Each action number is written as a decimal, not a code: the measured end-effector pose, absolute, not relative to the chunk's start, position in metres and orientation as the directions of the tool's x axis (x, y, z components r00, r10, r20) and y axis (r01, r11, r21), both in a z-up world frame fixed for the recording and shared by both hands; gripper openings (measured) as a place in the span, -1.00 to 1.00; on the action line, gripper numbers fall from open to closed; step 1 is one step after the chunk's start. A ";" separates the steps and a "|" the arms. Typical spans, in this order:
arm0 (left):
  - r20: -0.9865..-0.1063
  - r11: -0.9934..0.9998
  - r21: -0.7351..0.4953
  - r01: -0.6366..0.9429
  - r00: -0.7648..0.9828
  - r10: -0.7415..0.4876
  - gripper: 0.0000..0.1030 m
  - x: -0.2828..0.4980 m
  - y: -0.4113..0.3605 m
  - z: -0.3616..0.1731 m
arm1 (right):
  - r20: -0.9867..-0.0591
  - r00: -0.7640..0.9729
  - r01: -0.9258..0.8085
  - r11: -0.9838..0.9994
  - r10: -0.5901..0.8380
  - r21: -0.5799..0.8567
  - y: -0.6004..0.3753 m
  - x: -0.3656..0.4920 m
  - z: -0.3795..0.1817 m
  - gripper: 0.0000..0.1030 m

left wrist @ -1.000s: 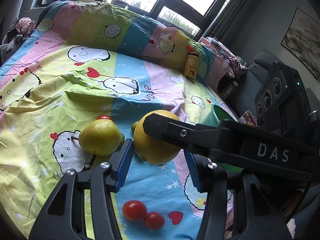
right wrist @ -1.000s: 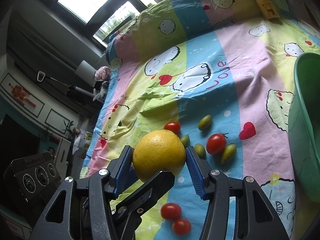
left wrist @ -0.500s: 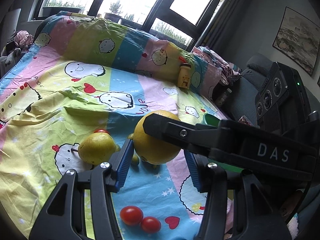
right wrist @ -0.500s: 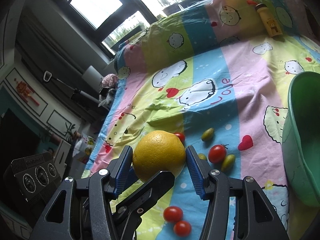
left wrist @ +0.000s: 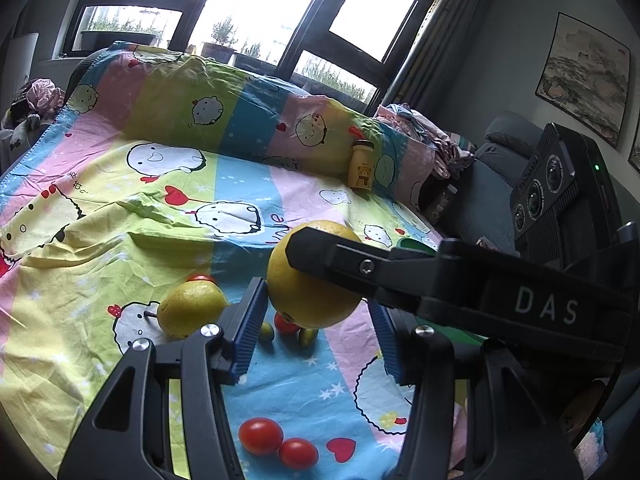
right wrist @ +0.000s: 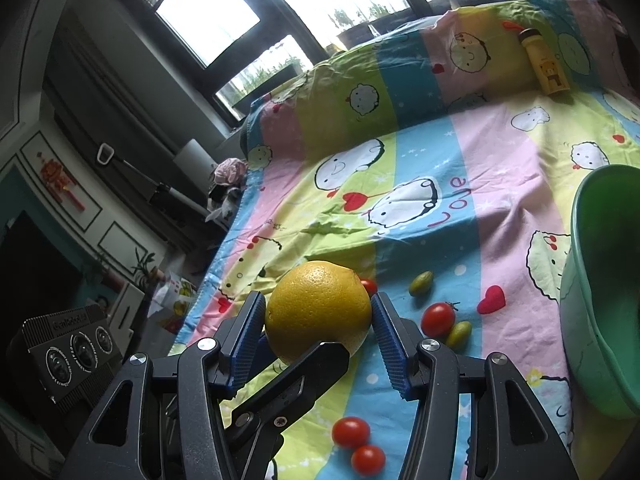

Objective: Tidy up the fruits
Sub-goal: 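Carry the grapefruit with the right tool over the green basin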

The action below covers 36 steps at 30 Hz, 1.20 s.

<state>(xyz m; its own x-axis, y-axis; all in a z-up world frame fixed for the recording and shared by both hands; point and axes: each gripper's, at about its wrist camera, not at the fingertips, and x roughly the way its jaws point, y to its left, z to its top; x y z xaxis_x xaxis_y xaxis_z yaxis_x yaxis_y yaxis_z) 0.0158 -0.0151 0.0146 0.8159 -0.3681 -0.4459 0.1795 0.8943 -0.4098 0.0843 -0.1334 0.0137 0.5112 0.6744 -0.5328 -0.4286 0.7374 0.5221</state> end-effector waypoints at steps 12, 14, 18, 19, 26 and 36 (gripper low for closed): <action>-0.424 0.898 -0.393 0.196 0.828 -0.366 0.00 0.012 -0.021 0.022 | -0.509 0.530 -0.443 0.733 0.679 0.516 -0.138 0.080 0.020 0.10; -0.421 0.898 -0.392 0.200 0.829 -0.368 0.00 0.012 -0.022 0.023 | -0.506 0.534 -0.444 0.734 0.677 0.514 -0.139 0.079 0.021 0.10; -0.415 0.898 -0.389 0.205 0.831 -0.370 -0.01 0.011 -0.024 0.025 | -0.500 0.540 -0.446 0.734 0.677 0.512 -0.142 0.078 0.023 0.10; -0.414 0.898 -0.388 0.206 0.832 -0.370 -0.01 0.011 -0.024 0.025 | -0.499 0.542 -0.445 0.735 0.676 0.512 -0.143 0.077 0.024 0.10; -0.409 0.899 -0.380 0.216 0.833 -0.373 -0.01 0.011 -0.027 0.029 | -0.492 0.549 -0.444 0.734 0.676 0.513 -0.147 0.077 0.027 0.10; -0.405 0.902 -0.360 0.240 0.830 -0.383 -0.01 0.016 -0.037 0.034 | -0.475 0.570 -0.432 0.737 0.670 0.520 -0.157 0.077 0.032 0.10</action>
